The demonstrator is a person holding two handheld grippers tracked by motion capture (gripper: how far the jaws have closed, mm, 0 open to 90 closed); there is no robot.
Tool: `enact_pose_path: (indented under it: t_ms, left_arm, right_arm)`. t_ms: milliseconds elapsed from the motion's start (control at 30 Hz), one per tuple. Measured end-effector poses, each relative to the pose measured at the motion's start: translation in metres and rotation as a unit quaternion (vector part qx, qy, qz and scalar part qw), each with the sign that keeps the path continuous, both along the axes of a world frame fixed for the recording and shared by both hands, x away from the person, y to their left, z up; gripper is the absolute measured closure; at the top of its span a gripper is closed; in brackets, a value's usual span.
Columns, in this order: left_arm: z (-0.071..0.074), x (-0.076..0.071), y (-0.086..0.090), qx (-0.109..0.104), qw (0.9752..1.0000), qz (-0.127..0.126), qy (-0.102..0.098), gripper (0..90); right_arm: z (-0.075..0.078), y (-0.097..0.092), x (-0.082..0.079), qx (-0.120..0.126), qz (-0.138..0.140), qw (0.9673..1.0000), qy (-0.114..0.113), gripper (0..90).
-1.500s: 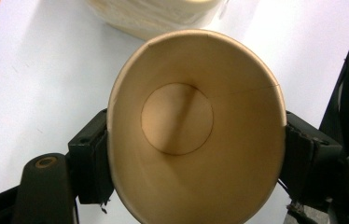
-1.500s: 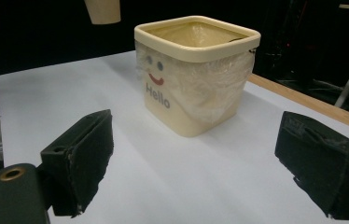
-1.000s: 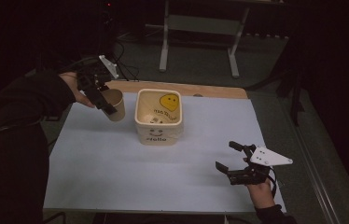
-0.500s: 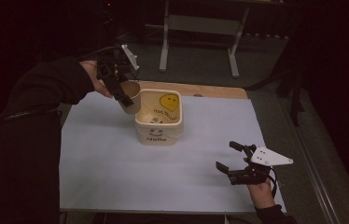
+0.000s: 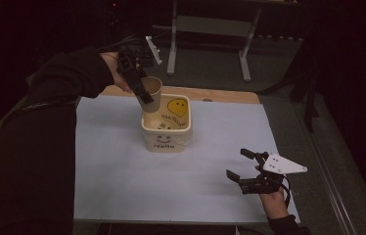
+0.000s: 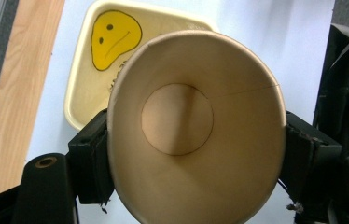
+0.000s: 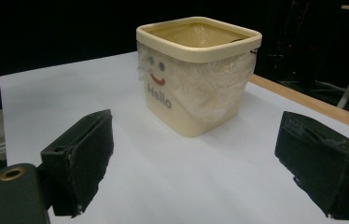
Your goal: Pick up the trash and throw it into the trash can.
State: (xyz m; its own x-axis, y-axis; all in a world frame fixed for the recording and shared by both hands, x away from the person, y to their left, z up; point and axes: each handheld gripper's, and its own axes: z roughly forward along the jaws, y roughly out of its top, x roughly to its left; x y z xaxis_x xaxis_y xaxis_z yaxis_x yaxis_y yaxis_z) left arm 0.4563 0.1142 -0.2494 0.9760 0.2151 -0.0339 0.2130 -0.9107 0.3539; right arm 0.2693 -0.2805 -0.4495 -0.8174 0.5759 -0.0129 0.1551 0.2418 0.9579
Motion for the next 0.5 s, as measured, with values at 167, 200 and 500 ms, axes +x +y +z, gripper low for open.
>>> enact_pose_path:
  t_ms: [167,200,500]
  left_arm:
    - [0.003,0.005,-0.010,-0.001,1.0000,-0.008,0.000,25.7]
    - [0.003,0.006,-0.012,0.000,1.0000,-0.007,0.000,25.7]
    - [-0.002,0.016,-0.023,0.008,0.9998,-0.015,0.005,26.2]
  right_arm:
    - [-0.001,0.000,0.000,-0.001,0.001,1.0000,0.003,11.4]
    - [-0.001,0.000,0.000,-0.001,0.001,1.0000,0.004,11.3]
    - [-0.001,0.000,0.000,0.000,0.002,1.0000,0.005,11.3]
